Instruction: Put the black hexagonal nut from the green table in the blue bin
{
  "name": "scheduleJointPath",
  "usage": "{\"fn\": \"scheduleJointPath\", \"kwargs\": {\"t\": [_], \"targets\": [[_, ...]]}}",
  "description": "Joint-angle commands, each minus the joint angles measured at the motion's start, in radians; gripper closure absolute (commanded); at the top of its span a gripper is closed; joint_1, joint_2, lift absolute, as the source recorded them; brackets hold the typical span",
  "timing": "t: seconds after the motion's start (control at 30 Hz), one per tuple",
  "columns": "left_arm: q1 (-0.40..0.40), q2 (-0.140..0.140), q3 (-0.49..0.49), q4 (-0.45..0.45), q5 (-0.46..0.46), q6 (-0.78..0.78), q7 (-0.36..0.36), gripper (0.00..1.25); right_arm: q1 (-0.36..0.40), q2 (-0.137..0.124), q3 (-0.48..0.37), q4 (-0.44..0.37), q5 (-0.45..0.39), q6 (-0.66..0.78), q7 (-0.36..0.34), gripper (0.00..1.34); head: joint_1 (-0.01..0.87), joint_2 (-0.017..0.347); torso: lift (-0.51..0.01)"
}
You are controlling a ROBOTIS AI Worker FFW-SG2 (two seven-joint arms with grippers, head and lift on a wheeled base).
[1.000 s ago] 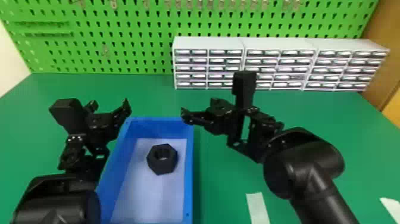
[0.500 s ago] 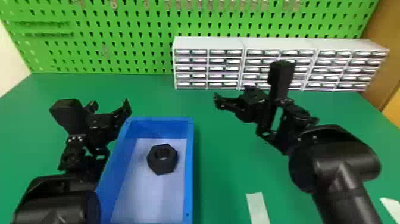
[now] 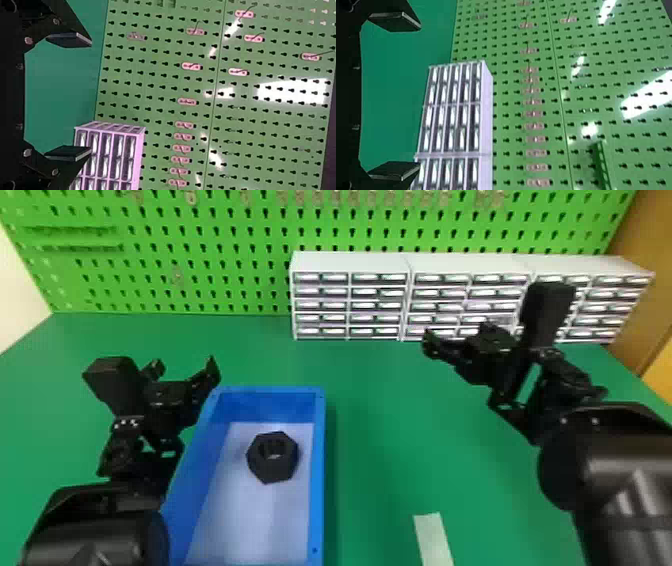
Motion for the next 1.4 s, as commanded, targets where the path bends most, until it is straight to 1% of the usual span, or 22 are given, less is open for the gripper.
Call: {"fn": "scheduleJointPath", "kwargs": {"t": [0.0,0.1,0.2,0.47,0.67,0.9,0.97,1.2,1.37], "targets": [[-0.001,0.000,0.000,0.000,0.000,0.000,0.000,0.31,0.019,-0.004,-0.045,-0.021,0.025,-0.005,0.000,0.08,0.686,0.051,-0.097],[-0.001,0.000,0.000,0.000,0.000,0.000,0.000,0.31,0.036,-0.007,-0.069,-0.032,0.043,-0.031,-0.001,0.08,0.686,0.051,-0.097],[-0.003,0.000,0.000,0.000,0.000,0.000,0.000,0.31,0.054,-0.004,-0.097,-0.036,0.057,-0.060,-0.001,0.08,0.686,0.051,-0.097],[-0.003,0.000,-0.002,0.000,0.000,0.000,0.000,0.31,0.108,0.005,-0.123,-0.036,0.105,-0.170,-0.001,0.08,0.686,0.051,-0.097],[-0.005,0.000,-0.002,0.000,0.002,0.000,0.000,0.31,0.154,0.013,-0.128,-0.036,0.128,-0.258,-0.004,0.08,0.686,0.051,-0.097],[-0.003,0.000,-0.002,0.000,0.005,0.000,0.000,0.31,0.217,0.022,-0.125,-0.036,0.123,-0.376,-0.067,0.08,0.686,0.051,-0.097],[-0.003,0.000,-0.002,0.000,0.005,0.000,0.000,0.31,0.230,0.027,-0.126,-0.036,0.123,-0.400,-0.073,0.08,0.686,0.051,-0.097],[-0.003,0.000,-0.005,0.000,0.008,0.000,0.000,0.31,0.280,0.036,-0.126,-0.036,0.132,-0.434,-0.078,0.08,0.686,0.051,-0.097],[-0.001,0.000,-0.011,0.000,0.011,0.000,0.000,0.31,0.301,0.041,-0.128,-0.039,0.138,-0.449,-0.078,0.08,0.686,0.051,-0.097]]}}
